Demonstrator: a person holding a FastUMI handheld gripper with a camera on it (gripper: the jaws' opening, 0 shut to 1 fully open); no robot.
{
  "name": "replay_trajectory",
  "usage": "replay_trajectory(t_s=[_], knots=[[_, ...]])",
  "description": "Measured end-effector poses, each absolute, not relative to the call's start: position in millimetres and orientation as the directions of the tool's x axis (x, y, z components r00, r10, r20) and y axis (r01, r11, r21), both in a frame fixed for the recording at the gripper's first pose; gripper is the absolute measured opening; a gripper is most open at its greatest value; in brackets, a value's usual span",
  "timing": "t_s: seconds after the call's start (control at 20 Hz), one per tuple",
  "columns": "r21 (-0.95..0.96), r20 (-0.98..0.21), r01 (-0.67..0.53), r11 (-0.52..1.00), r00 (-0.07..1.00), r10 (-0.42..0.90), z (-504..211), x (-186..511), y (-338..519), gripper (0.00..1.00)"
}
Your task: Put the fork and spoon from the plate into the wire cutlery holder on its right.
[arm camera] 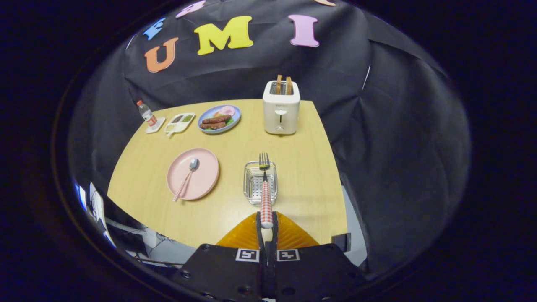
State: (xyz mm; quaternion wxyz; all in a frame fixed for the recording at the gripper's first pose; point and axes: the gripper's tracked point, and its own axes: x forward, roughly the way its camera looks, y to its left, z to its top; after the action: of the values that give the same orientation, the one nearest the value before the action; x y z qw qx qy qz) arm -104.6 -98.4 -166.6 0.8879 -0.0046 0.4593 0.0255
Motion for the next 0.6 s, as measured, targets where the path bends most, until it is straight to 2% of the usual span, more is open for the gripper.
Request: replay_trajectory(t_s=[0.25, 0.6], knots=[[0.097, -0.892, -0.028, 0.995, 0.44, 0.1, -183.2, -103.5, -83.6, 0.01], [0.088, -0.958, 0.041, 0.995, 0.276, 0.073, -204.2, -79.7, -85.2, 0.01]])
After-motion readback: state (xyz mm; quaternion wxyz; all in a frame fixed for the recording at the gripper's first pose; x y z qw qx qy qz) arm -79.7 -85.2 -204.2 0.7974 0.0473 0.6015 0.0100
